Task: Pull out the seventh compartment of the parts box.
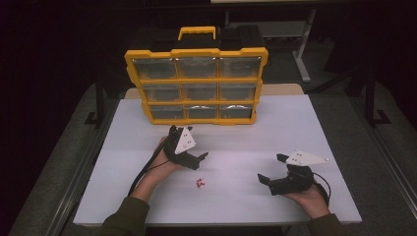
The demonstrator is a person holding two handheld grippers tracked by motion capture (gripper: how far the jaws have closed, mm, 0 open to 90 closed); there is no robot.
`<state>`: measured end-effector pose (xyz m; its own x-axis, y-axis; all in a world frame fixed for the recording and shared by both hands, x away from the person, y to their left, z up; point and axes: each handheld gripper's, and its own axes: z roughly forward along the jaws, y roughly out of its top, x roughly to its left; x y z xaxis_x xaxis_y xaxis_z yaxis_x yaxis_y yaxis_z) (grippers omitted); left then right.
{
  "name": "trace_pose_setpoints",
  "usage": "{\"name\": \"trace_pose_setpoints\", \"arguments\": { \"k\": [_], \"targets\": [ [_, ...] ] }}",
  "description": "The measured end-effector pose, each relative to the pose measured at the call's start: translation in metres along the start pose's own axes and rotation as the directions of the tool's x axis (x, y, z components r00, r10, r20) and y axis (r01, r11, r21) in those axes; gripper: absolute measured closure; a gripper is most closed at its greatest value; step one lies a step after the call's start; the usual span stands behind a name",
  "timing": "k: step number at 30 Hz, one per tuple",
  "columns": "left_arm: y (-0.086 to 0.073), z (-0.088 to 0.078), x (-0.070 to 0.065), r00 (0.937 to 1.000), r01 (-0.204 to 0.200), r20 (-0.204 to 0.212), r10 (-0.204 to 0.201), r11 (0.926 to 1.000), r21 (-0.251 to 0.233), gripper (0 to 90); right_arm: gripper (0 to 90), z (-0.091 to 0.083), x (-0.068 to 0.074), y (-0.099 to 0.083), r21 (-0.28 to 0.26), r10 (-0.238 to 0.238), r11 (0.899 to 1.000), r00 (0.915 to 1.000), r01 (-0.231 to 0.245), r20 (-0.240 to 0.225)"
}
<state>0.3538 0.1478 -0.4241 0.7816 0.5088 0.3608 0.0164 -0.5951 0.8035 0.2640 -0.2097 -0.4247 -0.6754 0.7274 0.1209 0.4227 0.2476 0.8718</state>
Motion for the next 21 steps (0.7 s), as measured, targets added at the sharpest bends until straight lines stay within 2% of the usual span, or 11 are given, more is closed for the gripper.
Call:
{"name": "trace_pose_setpoints", "arguments": {
  "k": [1, 2, 12, 16, 19, 21],
  "targets": [
    [0.0002, 0.0001, -0.0002, 0.9999, -0.012, -0.007, 0.012, 0.9999, 0.005, 0.0, 0.0, 0.0, 0.0, 0.0, 0.0, 0.001, 1.0, 1.0, -0.001, -0.001],
    [0.0005, -0.0002, 0.0002, 0.9991, -0.042, -0.01, 0.042, 0.9989, 0.02, 0.0, 0.0, 0.0, -0.0001, 0.0, 0.001, 0.001, 1.0, 1.0, -0.001, -0.001],
    [0.0008, 0.0012, -0.0031, 0.996, -0.082, -0.033, 0.083, 0.9962, 0.03, 0.0, 0.0, -0.0002, 0.0, -0.0001, 0.0, -0.001, 1.0, 1.0, 0.001, 0.0],
    [0.0012, 0.0008, -0.0041, 0.9924, -0.115, -0.039, 0.117, 0.9919, 0.054, 0.0, 0.0, -0.0001, -0.0001, -0.0001, 0.0, 0.0, 1.0, 1.0, 0.0, 0.0],
    [0.0008, 0.0024, -0.0062, 0.9912, -0.122, -0.046, 0.124, 0.9914, 0.048, 0.0, 0.0, -0.0002, 0.0, -0.0002, 0.0, 0.0, 1.0, 1.0, 0.0, 0.0],
    [0.001, 0.0022, -0.0064, 0.9876, -0.147, -0.047, 0.149, 0.9874, 0.06, 0.0, 0.0, -0.0002, 0.0, -0.0002, 0.0, 0.0, 1.0, 1.0, 0.0, 0.0]
  ]
}}
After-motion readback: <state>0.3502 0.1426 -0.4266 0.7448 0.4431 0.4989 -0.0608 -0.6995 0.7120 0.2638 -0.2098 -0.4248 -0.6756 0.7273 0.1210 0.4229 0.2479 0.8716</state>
